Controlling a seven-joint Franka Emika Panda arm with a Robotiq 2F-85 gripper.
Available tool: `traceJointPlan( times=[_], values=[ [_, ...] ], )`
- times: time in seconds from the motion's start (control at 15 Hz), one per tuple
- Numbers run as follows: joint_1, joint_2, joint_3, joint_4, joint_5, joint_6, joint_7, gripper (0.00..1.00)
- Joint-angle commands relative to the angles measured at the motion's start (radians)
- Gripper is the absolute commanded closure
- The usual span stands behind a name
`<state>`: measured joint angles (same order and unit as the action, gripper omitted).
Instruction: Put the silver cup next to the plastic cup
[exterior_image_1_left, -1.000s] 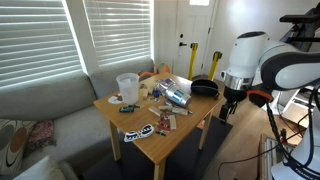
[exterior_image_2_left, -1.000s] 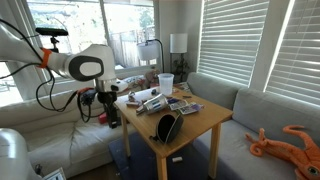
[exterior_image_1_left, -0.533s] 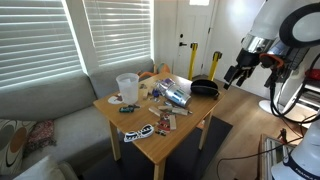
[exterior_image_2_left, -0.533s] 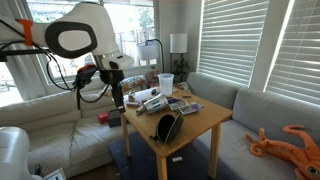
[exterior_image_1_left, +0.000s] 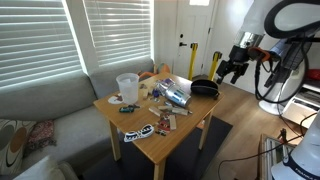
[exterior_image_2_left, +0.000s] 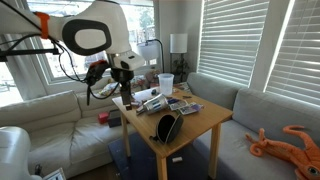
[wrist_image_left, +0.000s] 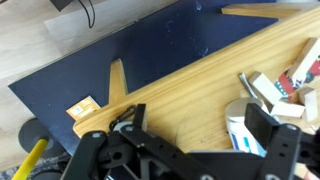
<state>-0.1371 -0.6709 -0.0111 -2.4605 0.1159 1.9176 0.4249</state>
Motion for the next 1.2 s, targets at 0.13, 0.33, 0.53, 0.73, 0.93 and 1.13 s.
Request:
traceJointPlan(
  times=[0.13,0.33,0.53,0.73,0.93,1.13],
  values=[
    [-0.042,0.361,-0.093,0.366,-0.004,-0.192,-0.031,0.00],
    [-0.039,0.527,-0.081,0.532,-0.013,-0.263,0.040,0.00],
    [-0.027,0.511,-0.091,0.498,-0.003,-0.228,0.025,0.00],
    [-0.005,0.613,-0.080,0.602,-0.002,-0.260,0.058,0.00],
    [-0.007,0.648,-0.085,0.645,0.019,-0.300,0.093,0.00],
    [-0.013,0.771,-0.100,0.809,0.093,-0.356,0.132,0.00]
  ],
)
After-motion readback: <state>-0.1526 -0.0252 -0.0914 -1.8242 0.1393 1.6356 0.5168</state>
